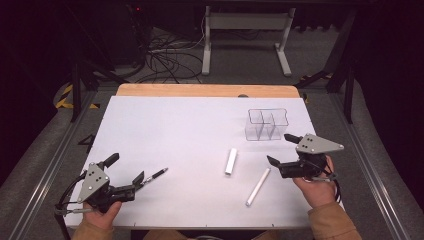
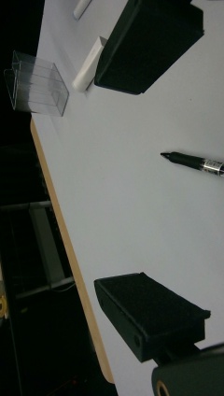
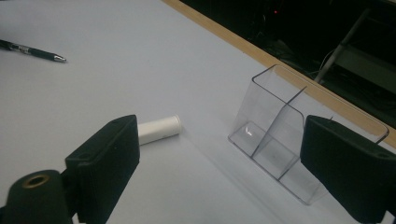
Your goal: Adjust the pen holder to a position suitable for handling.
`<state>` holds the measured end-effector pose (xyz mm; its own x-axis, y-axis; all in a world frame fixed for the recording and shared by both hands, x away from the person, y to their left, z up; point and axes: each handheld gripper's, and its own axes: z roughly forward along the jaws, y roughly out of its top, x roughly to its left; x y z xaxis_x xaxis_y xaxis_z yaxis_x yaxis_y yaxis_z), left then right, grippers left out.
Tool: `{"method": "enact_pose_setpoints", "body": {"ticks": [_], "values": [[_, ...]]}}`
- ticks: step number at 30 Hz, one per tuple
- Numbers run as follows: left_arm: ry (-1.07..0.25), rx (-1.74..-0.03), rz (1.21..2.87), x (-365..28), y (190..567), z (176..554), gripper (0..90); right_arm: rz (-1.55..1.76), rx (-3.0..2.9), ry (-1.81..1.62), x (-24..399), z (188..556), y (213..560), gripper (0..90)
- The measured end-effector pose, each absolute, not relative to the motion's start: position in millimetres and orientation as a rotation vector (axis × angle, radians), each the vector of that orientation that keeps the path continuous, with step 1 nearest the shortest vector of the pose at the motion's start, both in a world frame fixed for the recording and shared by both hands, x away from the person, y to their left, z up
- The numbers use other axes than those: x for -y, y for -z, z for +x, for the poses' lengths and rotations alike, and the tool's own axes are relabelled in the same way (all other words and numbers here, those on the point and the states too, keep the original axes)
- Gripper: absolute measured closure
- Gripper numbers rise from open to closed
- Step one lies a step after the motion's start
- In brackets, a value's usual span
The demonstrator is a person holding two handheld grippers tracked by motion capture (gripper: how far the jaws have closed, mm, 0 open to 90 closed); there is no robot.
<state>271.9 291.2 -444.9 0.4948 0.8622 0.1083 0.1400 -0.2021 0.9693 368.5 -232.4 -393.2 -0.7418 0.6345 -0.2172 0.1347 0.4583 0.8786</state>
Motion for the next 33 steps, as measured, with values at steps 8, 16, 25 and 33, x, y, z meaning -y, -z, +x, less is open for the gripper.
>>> {"method": "enact_pose_setpoints", "body": {"ticks": [8, 16, 25, 33], "values": [[-0.835, -0.87, 1.661, -291.5, 444.8, 272.0, 6.2, 0.647, -2.252, -1.206, 228.5, 387.0, 385.2, 15.4], [-0.834, -0.872, 1.662, -292.0, 444.7, 271.9, 6.3, 0.654, -2.293, -1.154, 224.6, 404.0, 378.4, 17.9], [-0.834, -0.875, 1.661, -292.2, 444.8, 272.0, 6.4, 0.634, -2.329, -1.102, 222.1, 419.9, 373.2, 23.6], [-0.835, -0.877, 1.66, -292.4, 444.9, 272.1, 6.4, 0.625, -2.337, -1.05, 219.6, 434.1, 370.4, 24.4]]}}
